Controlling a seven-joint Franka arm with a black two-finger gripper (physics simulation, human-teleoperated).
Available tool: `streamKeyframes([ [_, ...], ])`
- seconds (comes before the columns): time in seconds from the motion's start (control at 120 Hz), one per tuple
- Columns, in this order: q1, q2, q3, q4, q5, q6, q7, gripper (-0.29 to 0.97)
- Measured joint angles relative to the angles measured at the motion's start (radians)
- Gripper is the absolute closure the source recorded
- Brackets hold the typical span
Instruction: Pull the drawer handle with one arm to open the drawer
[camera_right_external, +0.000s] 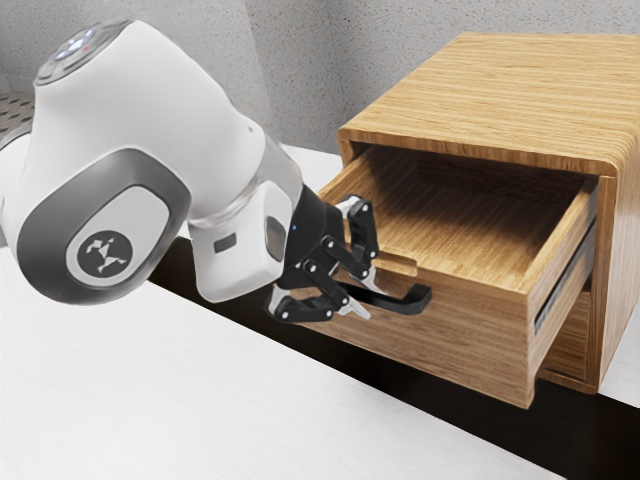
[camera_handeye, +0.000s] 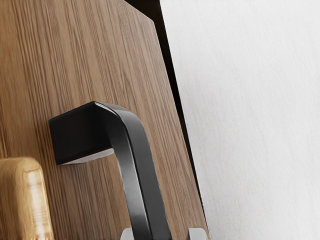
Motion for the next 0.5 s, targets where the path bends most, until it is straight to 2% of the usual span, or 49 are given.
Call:
streamKeyframes([
  [0.5, -0.016, -0.107, -0.010, -0.097, -0.005, -0.004, -0.007, 0.68],
])
